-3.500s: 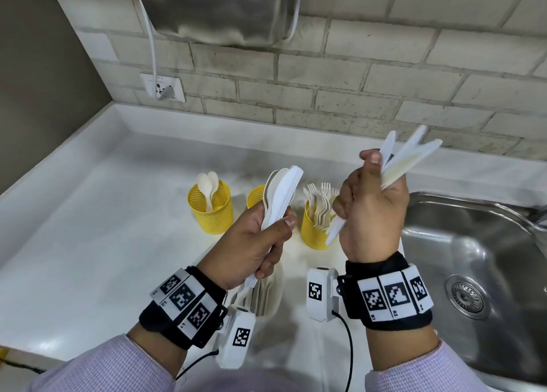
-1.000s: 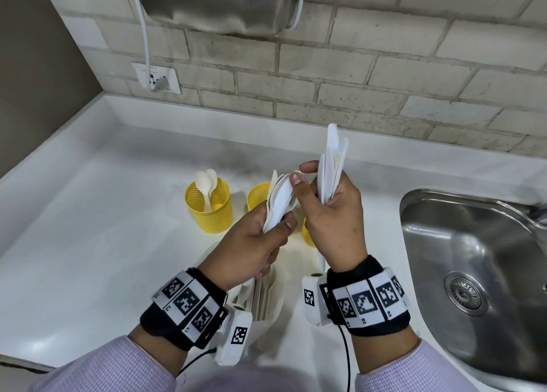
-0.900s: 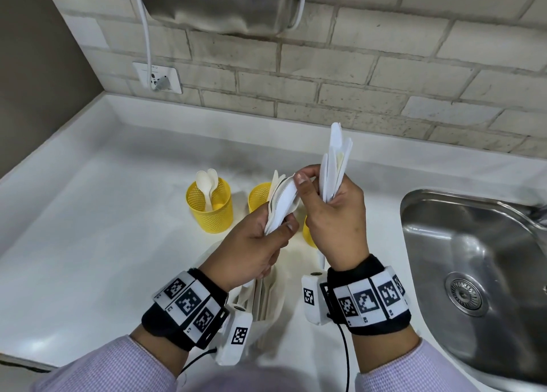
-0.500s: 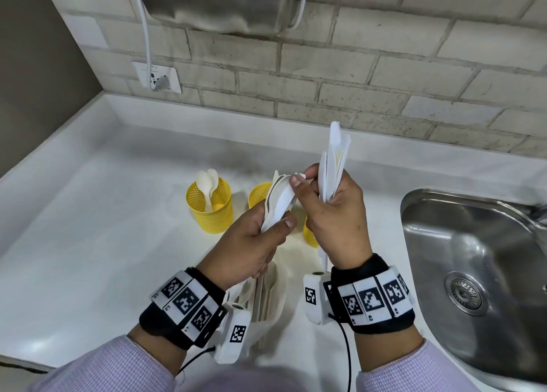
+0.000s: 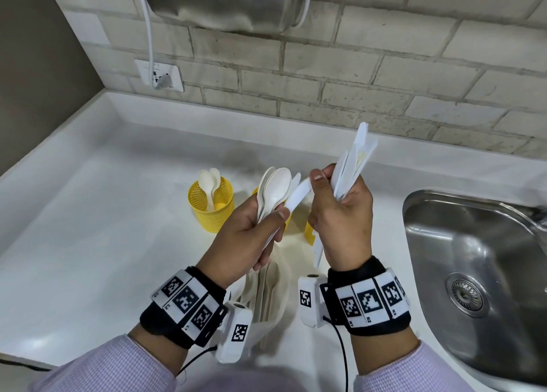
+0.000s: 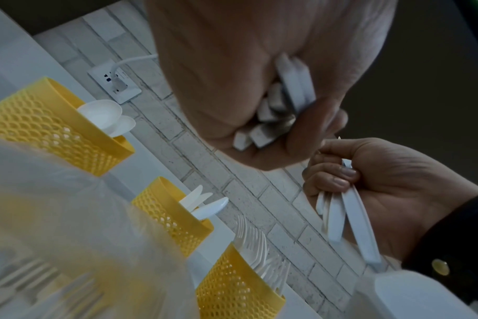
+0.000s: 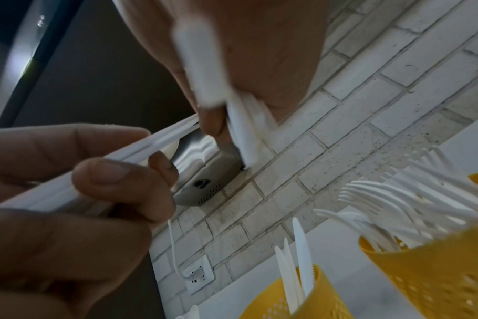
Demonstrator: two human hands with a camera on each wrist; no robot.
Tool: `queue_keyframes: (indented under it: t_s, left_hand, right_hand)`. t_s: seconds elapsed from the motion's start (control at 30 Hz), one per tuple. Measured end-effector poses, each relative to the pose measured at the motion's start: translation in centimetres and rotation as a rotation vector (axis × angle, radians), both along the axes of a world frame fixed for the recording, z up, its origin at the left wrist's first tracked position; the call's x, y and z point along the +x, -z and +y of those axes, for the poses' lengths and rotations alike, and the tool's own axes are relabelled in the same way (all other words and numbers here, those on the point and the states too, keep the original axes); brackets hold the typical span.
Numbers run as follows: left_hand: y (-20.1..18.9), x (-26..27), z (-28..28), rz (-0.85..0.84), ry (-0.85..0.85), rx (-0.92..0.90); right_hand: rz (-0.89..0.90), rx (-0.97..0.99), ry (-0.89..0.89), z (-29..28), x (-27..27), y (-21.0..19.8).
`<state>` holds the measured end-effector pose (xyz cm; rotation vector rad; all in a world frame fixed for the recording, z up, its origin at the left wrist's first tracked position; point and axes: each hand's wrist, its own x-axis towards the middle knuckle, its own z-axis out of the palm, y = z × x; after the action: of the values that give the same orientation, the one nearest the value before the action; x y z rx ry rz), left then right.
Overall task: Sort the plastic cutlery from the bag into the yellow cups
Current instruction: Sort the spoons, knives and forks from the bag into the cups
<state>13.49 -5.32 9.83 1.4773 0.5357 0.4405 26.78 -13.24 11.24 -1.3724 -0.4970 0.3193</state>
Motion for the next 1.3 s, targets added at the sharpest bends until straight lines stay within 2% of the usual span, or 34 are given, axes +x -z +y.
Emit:
queue_keyframes:
  t_s: [0.17, 0.23, 0.4, 0.47, 0.57, 0.67, 0.93, 1.13, 1.23, 1.3]
  left_hand:
    - [-0.2, -0.1, 0.0, -0.024, 0.022, 0.038]
    - [-0.4, -0.2, 0.0, -0.024, 0.048, 0.048]
    - [-0.5, -0.3, -0.1, -0.028, 0.061, 0.036]
    - [-0.5, -0.3, -0.3, -0.033, 0.053, 0.021]
    - [-0.7, -0.2, -0.4, -0.040, 0.036, 0.019]
    - [-0.9, -0.1, -0.6, -0.051, 0.022, 0.023]
    - [-1.3, -0.1, -1.1, -0.014, -0.013, 0.020]
    - [-1.2, 0.0, -1.3, -0.025, -0.006, 0.050]
    - [-1.4, 0.1, -1.4, -0.044, 0.002, 0.073]
    - [-1.5, 0.1, -1.5, -0.065, 0.021, 0.081]
  right_hand:
    - [0.101, 0.045, -0.101, -0.3, 0.0, -0.1]
    - [0.077, 0.012, -0.137, -0.4, 0.2, -0.2]
    - [0.159, 0.097, -0.058, -0.8, 0.9, -0.5]
    - [0.213, 0.121, -0.115, -1.0, 0.8, -0.8]
    - [0.218, 0.044, -0.258, -1.3, 0.5, -0.7]
    - [0.231, 0.006, -0.306, -1.5, 0.4, -0.7]
    - [0.361, 0.220, -0.228, -1.5, 0.4, -1.2]
    - [0.308, 0.124, -0.323, -1.3, -0.5, -0.5]
    - [0.357, 0.155, -0.191, -1.0, -0.6, -0.6]
    - [0.451, 0.236, -0.115, -0.9, -0.3, -0.9]
